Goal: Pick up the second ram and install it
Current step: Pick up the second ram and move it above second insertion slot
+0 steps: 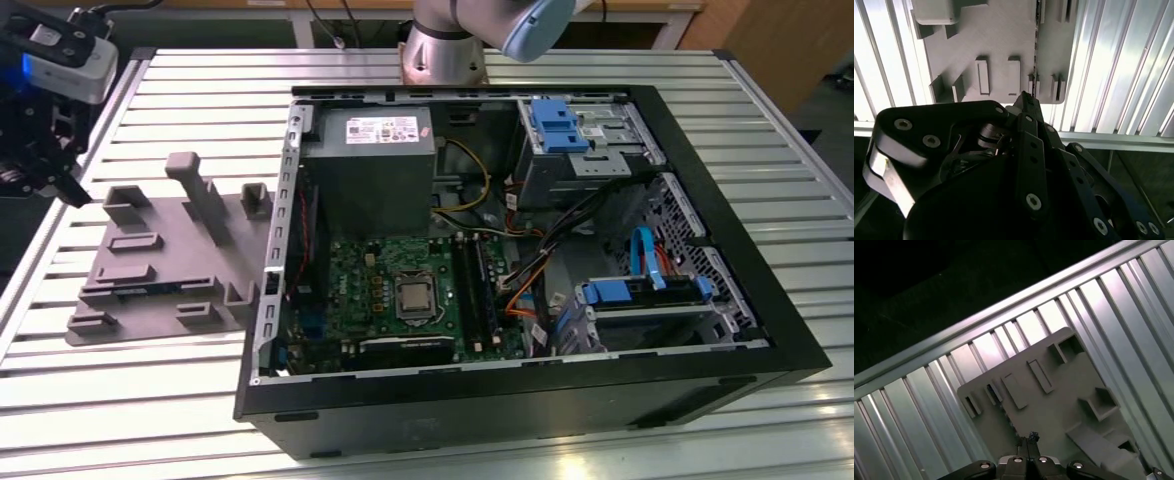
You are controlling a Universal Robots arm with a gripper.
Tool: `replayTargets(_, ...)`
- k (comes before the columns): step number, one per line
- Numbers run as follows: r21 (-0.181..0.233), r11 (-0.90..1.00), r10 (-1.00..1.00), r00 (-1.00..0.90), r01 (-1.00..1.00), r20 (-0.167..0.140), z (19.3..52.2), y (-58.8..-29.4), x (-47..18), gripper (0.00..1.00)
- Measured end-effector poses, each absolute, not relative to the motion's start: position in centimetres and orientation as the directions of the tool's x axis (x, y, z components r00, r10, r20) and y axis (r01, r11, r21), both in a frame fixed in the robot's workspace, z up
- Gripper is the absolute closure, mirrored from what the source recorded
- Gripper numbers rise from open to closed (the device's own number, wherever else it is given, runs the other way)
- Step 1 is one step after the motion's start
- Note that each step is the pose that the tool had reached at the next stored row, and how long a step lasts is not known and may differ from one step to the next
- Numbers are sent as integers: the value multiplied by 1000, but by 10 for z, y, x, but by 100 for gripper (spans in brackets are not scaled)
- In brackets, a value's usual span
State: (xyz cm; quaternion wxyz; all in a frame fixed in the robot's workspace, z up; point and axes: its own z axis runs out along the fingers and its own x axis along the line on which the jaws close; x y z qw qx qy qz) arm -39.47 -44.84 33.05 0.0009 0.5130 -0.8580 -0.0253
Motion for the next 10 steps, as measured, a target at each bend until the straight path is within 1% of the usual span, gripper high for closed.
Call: replayTargets(10, 44, 393, -919, -394, -918, -24, 330, -448, -395, 89)
